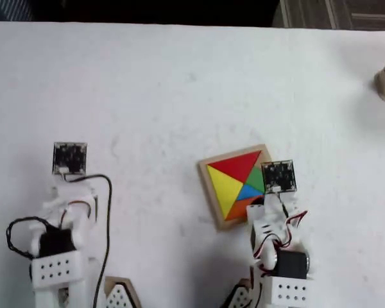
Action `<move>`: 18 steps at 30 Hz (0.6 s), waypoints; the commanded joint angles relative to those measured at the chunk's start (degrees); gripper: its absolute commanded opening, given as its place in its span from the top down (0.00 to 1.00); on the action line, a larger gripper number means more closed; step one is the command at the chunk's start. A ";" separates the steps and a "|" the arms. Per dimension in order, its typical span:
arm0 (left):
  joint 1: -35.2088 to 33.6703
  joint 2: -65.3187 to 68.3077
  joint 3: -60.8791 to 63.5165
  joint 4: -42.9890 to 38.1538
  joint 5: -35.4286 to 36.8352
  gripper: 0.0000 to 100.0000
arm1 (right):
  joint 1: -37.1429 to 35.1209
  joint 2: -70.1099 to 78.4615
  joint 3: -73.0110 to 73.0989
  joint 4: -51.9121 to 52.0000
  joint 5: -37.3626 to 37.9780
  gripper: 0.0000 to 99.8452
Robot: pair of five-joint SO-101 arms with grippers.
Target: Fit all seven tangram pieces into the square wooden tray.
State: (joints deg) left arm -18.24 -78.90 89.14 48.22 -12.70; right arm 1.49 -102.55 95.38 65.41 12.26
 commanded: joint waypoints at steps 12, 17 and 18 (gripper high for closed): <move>4.70 -24.48 7.30 10.90 -0.44 0.98 | 0.48 -0.57 1.49 7.34 -0.79 0.97; 4.62 -25.80 7.91 12.40 -0.44 0.98 | 0.48 -0.57 1.49 7.34 -0.79 0.97; 4.62 -25.71 7.91 12.40 -0.44 0.98 | 0.48 -0.57 1.49 7.34 -0.70 0.97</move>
State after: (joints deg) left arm -14.64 -103.78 97.23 60.44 -12.70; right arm 1.49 -102.55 96.35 72.35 11.91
